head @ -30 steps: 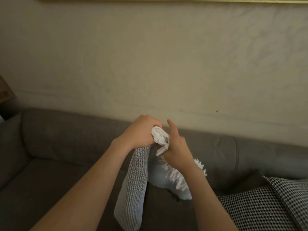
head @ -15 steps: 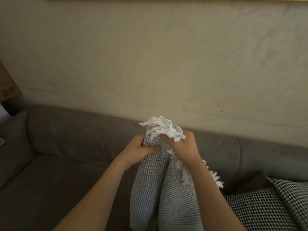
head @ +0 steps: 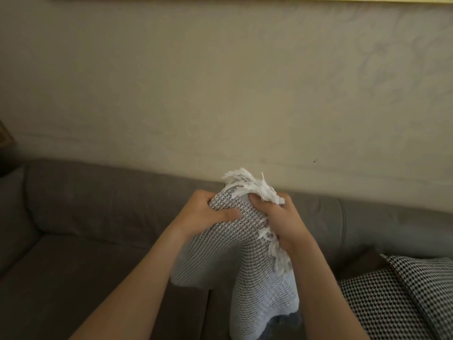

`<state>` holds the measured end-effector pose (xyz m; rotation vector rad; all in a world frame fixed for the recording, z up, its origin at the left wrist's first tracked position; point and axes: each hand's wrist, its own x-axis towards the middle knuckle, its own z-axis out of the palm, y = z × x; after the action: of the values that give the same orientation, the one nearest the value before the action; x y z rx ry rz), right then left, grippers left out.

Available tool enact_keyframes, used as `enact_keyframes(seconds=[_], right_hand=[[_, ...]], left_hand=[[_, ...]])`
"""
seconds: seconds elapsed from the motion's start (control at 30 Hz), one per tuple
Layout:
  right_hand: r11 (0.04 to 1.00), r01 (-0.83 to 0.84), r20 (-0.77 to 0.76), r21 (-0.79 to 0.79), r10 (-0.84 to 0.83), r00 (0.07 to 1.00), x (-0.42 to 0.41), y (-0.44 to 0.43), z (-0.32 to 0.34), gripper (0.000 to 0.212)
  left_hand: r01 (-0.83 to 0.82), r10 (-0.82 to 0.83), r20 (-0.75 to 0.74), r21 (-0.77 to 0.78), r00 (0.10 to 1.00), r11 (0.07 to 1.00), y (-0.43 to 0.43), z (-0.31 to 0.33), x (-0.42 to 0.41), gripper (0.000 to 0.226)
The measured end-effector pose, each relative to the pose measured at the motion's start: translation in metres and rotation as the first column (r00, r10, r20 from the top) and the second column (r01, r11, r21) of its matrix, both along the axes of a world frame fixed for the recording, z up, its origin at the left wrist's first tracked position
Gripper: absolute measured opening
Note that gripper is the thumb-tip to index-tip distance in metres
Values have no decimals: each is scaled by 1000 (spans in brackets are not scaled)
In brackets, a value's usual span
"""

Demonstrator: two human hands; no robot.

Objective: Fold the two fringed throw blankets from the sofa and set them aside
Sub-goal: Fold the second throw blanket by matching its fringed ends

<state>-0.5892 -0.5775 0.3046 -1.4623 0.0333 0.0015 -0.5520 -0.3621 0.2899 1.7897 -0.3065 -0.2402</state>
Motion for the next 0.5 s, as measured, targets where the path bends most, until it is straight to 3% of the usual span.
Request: enact_keyframes(seconds=[0.17, 0.33, 0.5], right_hand=[[990, 14, -24, 143, -11, 1000, -3, 7, -3, 18], [959, 29, -139, 282, 11, 990, 0, 15, -4, 23], [964, 19, -119, 266, 13, 993, 1, 18, 0, 20]], left_hand=[[68, -63, -43, 112, 997, 991, 6, 2, 2, 34], [10, -6, -79, 49, 997, 999, 14, -11, -2, 21], [16, -19, -128, -23, 992, 1000, 13, -17, -9, 18]])
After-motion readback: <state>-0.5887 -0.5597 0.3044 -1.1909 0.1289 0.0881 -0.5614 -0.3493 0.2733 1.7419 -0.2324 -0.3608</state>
